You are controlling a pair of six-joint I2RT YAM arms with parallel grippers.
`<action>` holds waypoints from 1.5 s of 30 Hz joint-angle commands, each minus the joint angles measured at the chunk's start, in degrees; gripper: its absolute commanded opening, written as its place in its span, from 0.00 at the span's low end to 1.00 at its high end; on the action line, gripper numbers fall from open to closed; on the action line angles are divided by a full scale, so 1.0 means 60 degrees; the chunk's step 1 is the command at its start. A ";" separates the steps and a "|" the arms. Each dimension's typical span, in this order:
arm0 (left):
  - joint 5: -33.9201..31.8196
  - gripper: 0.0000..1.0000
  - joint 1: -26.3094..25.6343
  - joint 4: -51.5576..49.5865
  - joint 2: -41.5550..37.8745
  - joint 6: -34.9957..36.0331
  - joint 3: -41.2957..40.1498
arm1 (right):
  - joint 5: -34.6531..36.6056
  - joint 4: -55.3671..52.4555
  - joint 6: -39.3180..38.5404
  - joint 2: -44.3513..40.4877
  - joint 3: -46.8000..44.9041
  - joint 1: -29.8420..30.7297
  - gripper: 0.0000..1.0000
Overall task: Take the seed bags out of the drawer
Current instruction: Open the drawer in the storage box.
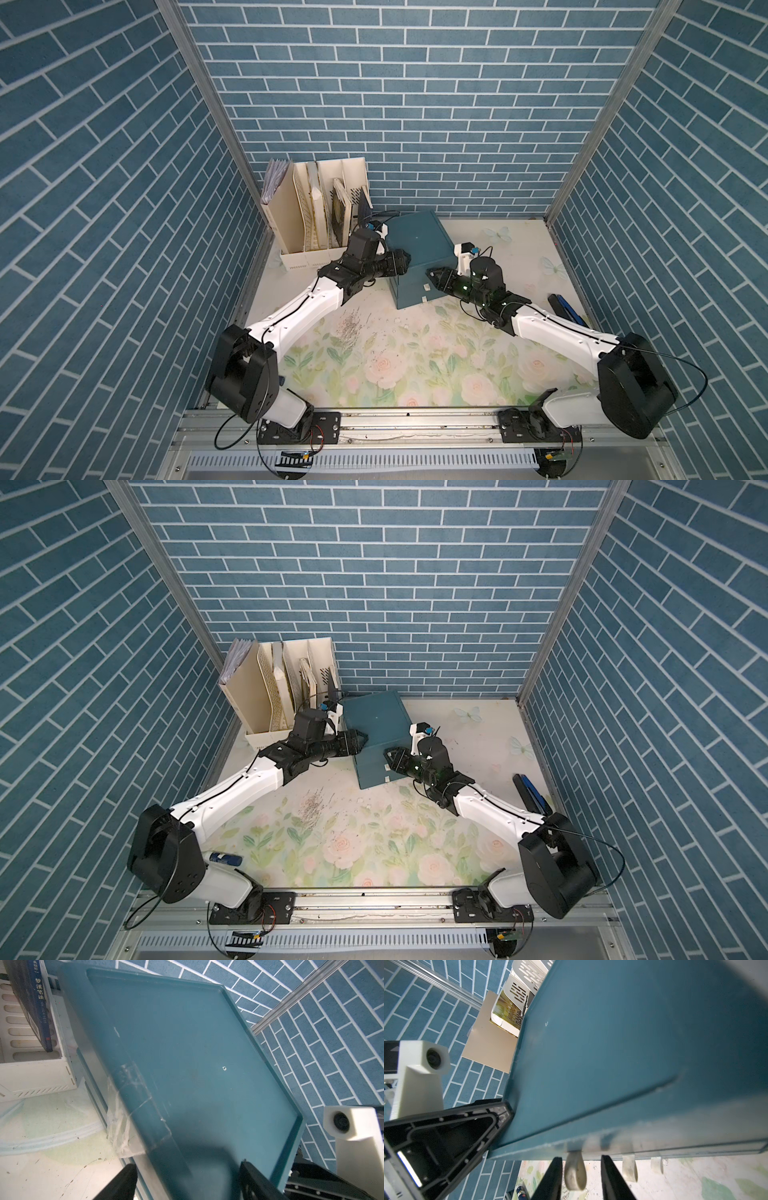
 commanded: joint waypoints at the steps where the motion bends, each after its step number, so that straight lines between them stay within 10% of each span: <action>1: -0.0002 0.82 0.0067 -0.0273 0.0007 0.0110 -0.0086 | -0.0123 0.0322 0.0088 0.0122 -0.0032 -0.0026 0.28; 9: -0.0032 0.82 0.0063 -0.0288 -0.0011 0.0080 -0.0146 | -0.0094 0.0235 0.0135 0.0079 -0.0038 -0.0024 0.00; 45: -0.0061 0.79 0.0279 -0.0542 -0.0132 0.0014 -0.0346 | -0.0042 -0.3334 0.0168 -0.2716 -0.0763 0.0909 0.00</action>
